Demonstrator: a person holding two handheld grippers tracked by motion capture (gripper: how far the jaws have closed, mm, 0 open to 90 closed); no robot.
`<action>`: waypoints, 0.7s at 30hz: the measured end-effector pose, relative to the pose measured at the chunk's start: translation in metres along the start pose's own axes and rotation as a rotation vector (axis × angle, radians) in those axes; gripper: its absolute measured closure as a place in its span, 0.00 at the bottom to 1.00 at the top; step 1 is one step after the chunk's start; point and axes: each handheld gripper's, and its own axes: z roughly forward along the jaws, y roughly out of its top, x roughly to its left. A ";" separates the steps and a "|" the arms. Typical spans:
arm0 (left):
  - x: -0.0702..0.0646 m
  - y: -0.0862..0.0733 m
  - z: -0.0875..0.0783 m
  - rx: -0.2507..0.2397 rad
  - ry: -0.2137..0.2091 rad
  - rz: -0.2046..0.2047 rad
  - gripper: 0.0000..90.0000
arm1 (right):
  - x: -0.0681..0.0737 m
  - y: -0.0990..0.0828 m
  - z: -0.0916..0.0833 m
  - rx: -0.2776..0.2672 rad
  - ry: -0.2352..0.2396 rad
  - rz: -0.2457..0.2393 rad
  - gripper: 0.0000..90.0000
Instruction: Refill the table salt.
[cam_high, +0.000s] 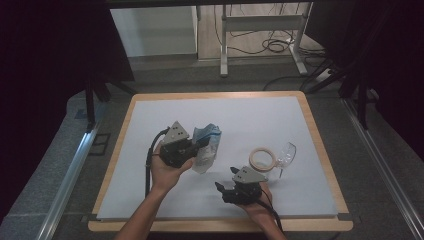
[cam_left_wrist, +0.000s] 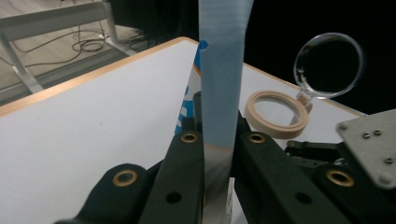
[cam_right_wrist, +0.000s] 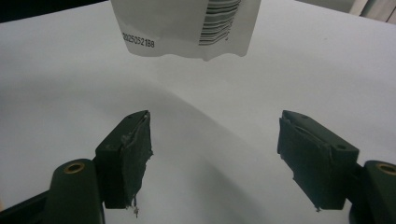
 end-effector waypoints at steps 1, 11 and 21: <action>-0.002 0.002 0.000 -0.002 -0.006 0.006 1.00 | 0.000 0.000 0.000 -0.001 -0.004 -0.006 0.29; -0.015 0.010 -0.003 -0.025 -0.063 0.016 1.00 | 0.003 0.002 0.007 -0.011 -0.056 -0.020 0.27; -0.019 0.010 -0.002 -0.015 -0.096 0.012 1.00 | 0.005 0.011 0.011 -0.072 -0.109 -0.028 0.27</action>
